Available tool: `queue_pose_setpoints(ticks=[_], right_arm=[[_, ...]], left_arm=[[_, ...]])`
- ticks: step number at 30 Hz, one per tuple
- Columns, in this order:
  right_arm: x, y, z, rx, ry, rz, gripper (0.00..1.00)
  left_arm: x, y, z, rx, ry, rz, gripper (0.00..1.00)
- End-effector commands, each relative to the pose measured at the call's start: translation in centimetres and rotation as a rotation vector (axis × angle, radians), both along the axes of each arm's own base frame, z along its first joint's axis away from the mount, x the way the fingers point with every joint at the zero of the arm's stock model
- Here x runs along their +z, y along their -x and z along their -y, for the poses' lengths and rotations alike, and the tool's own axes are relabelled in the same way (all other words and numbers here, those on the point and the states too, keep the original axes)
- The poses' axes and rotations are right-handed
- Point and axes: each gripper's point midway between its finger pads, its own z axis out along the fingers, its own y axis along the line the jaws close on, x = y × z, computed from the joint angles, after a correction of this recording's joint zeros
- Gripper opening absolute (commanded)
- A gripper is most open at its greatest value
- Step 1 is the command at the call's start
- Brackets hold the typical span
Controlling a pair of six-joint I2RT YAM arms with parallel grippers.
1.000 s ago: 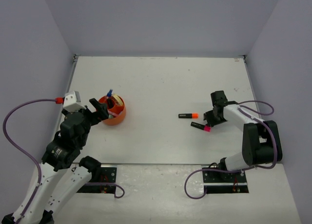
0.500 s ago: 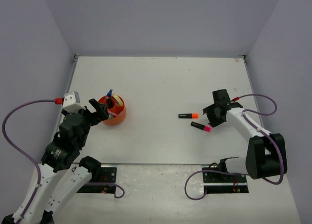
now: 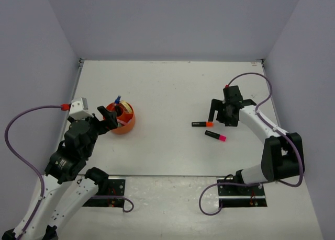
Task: Sort the stationery into containers
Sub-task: Pick up the pen from the center of the board.
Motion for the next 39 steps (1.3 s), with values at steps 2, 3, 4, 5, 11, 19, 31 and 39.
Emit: queue_pose_setpoints(ticks=[2, 3, 4, 5, 11, 19, 31, 39], right_arm=[[-1.5, 0.7, -0.3, 0.11, 0.077, -0.057, 0.9], [-1.6, 0.8, -0.1, 0.105, 0.097, -0.057, 0.9], [-1.6, 1.0, 0.1, 0.1, 0.113, -0.058, 0.89], [-1.6, 1.1, 0.2, 0.099, 0.118, -0.063, 0.87], [-0.2, 2.1, -0.2, 0.097, 0.117, -0.049, 0.86], [-2.8, 4.9, -0.4, 0.34, 0.269, -0.255, 0.85], [-5.8, 3.1, -1.0, 0.446, 0.326, -0.346, 0.76], [-6.1, 3.3, -2.2, 0.496, 0.296, -0.357, 0.53]], left_arm=[[0.5, -0.4, 0.9, -0.055, -0.02, 0.033, 1.0], [0.4, -0.5, 1.0, -0.06, -0.023, 0.027, 1.0], [0.3, -0.6, 1.1, -0.063, -0.026, 0.021, 1.0], [0.2, -0.6, 1.1, -0.066, -0.027, 0.018, 1.0], [0.6, -0.4, 1.1, -0.068, -0.018, 0.038, 1.0], [0.6, -0.4, 1.3, -0.081, -0.016, 0.043, 1.0], [1.1, -0.1, 1.2, -0.09, -0.012, 0.064, 1.0], [1.2, -0.1, 1.3, -0.092, -0.012, 0.068, 1.0]])
